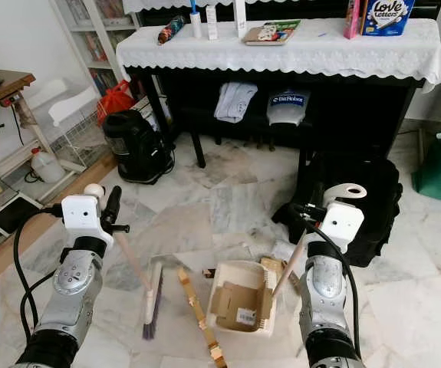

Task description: Sweep floor

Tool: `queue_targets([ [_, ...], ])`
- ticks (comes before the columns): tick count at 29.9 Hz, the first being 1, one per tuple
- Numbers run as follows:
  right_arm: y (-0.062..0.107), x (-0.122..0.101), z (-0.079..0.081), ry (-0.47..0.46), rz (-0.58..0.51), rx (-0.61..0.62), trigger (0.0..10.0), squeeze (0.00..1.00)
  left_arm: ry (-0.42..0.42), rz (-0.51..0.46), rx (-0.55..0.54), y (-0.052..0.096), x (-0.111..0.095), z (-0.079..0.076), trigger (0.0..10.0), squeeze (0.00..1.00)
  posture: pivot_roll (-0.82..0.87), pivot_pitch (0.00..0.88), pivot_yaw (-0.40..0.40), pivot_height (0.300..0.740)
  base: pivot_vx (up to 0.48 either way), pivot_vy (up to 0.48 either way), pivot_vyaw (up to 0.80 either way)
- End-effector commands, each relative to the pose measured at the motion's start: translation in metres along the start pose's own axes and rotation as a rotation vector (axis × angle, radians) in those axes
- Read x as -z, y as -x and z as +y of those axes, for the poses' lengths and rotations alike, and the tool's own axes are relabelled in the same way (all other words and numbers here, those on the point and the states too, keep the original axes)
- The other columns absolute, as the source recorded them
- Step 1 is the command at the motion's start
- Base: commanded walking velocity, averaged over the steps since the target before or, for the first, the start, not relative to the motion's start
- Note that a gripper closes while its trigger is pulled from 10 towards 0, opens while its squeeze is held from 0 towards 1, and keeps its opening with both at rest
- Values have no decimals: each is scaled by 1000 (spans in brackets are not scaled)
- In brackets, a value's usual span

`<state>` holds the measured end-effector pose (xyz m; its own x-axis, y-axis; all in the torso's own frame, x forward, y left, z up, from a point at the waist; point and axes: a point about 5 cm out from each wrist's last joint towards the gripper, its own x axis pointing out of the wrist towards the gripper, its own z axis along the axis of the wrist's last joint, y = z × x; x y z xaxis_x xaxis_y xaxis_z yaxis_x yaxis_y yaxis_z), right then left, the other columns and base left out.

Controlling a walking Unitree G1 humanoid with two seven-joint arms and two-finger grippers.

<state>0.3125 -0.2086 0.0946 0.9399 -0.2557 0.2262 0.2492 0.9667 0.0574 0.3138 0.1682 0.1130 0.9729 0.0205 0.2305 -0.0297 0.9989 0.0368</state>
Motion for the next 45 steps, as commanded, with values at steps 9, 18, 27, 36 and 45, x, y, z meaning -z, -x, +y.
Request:
queue_targets([
  [9, -9, -14, 10, -22, -53, -9, 10000, 0, -21, -85, -6, -4, -16, 4, 10000, 0, -107, 0, 188, 740, -55, 0, 0],
  [18, -12, -16, 14, -33, -55, -4, 10000, 0, -22, -94, -12, -3, -18, 5, 10000, 0, -95, 0, 189, 740, -271, 0, 0],
  [27, -12, -16, 14, -34, -51, -2, 10000, 0, -23, -100, -13, -4, -20, 5, 10000, 0, -89, 0, 191, 740, -324, 0, 0],
  [36, -14, -17, 14, -34, -52, 0, 10000, 0, -20, -101, -16, -5, -20, 5, 10000, 0, -88, 0, 187, 740, -354, 0, 0],
  [45, -14, -17, 13, -33, -51, 2, 10000, 0, -22, -103, -17, -4, -20, 4, 10000, 0, -88, 0, 187, 740, -290, 0, 0],
])
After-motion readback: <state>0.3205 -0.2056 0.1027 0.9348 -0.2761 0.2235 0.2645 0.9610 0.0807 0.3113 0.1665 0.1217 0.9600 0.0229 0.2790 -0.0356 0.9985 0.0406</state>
